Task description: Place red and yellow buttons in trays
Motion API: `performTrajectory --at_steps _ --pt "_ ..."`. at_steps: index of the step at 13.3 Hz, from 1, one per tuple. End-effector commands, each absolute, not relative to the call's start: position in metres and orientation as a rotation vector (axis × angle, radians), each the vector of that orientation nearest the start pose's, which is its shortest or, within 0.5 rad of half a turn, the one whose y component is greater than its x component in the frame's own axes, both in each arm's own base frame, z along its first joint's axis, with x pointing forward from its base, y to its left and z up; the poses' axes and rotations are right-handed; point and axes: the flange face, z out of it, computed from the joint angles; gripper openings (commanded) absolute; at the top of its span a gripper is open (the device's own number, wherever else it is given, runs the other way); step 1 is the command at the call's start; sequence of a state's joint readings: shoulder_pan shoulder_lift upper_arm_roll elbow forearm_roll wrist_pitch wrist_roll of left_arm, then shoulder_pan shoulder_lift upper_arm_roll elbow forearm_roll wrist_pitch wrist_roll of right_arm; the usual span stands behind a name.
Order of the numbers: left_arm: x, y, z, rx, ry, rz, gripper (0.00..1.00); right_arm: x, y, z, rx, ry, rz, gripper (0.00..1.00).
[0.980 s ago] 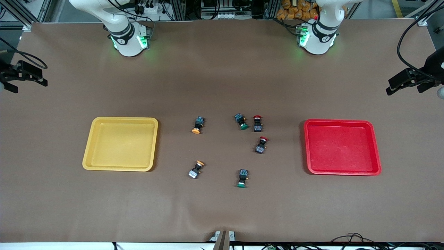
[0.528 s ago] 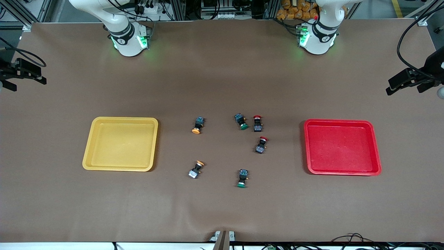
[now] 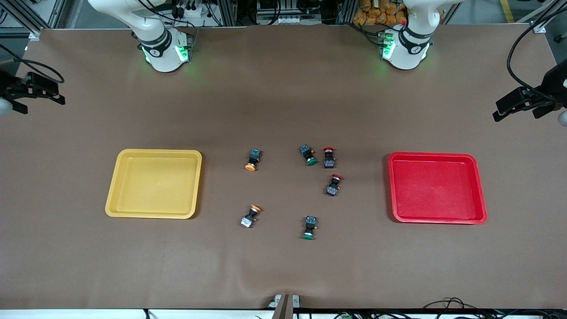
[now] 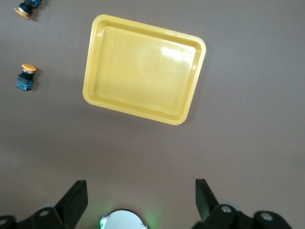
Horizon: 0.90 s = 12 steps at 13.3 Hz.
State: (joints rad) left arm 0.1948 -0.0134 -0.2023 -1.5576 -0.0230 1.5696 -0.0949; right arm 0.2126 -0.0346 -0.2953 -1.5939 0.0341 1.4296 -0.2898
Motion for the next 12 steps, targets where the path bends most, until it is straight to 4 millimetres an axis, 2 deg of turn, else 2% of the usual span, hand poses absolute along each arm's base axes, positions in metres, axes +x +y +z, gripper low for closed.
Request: performTrajectory --at_steps 1,2,3,5,8,11,12 --pt "0.548 -0.008 0.644 -3.178 -0.108 -0.034 1.0 0.526 -0.015 0.625 -3.08 -0.269 0.198 1.0" --pt "0.548 -0.008 0.644 -3.178 -0.11 -0.034 1.0 0.527 -0.005 0.624 -3.078 -0.272 0.201 1.0" --pt "0.548 -0.008 0.644 -3.178 -0.113 -0.034 1.0 0.529 0.015 0.622 -3.084 -0.265 0.201 1.0" --pt "0.548 -0.008 0.644 -3.18 -0.108 -0.034 1.0 0.541 0.068 0.602 -3.124 -0.16 0.254 1.0" --pt "0.548 -0.007 0.643 -3.182 -0.093 -0.032 1.0 0.561 0.144 0.578 -3.152 -0.147 0.284 1.0" --pt "0.552 -0.014 0.634 -3.186 -0.072 -0.004 1.0 0.571 0.217 0.55 -3.104 -0.028 0.201 1.0" --pt "0.556 -0.019 0.628 -3.189 -0.06 0.01 1.0 0.571 0.241 0.534 -3.108 -0.02 0.205 1.0"
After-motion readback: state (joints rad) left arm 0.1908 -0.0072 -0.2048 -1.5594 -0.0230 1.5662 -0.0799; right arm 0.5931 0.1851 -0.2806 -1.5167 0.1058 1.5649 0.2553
